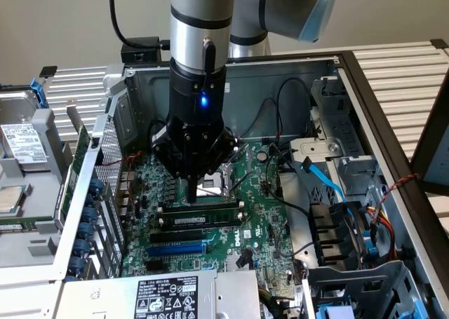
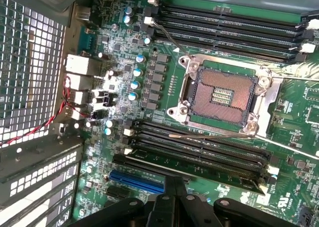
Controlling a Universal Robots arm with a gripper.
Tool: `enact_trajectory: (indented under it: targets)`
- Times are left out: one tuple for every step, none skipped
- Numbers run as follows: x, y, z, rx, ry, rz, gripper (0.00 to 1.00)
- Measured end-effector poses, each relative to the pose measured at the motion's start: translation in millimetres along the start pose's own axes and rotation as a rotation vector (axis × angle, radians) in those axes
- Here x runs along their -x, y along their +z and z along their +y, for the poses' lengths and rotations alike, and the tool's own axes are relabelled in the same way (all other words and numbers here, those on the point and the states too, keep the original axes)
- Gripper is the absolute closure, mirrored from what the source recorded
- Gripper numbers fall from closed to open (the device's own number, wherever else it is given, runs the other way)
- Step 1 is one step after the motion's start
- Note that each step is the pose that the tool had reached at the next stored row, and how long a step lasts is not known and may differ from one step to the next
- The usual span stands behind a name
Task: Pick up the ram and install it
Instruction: 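Press down the ram until it locks into place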
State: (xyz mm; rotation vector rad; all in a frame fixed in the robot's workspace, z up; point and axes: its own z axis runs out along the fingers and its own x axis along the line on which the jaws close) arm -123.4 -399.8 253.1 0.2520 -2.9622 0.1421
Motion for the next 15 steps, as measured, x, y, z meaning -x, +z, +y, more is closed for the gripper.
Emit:
enact_trajectory:
  targets:
    - [0.0,0.0,0.0,0.0003,0.002,0.0001,0.90]
    - [0.0,0.0,0.0,0.0005,0.002,0.0002,0.90]
    - [0.0,0.0,0.0,0.0005,0.003,0.0002,0.90]
    - [0.0,0.0,0.0,0.0005,0.003,0.0003,0.90]
    - [0.0,0.0,0.0,0.0005,0.003,0.0002,0.90]
    - [0.0,0.0,0.0,0.0005,0.003,0.0003,0.90]
    - [0.0,0.0,-0.1,0.0005,0.003,0.0003,0.90]
    - [-0.1,0.0,-0.3,0.0006,0.003,0.0003,0.90]
    - [-0.1,0.0,-0.6,0.0008,0.003,0.0003,0.90]
    - [-0.1,0.1,-0.9,0.0010,0.003,0.0002,0.90]
    - [-0.2,0.1,-1.0,0.0011,0.003,0.0003,0.90]
    - [-0.2,0.2,-1.6,0.0014,0.004,0.0003,0.90]
    - [-0.2,0.2,-1.6,0.0014,0.004,0.0003,0.90]
    - [-0.3,0.2,-1.6,0.0014,0.005,0.0003,0.90]
    - [-0.3,0.2,-1.6,0.0014,0.004,0.0003,0.90]
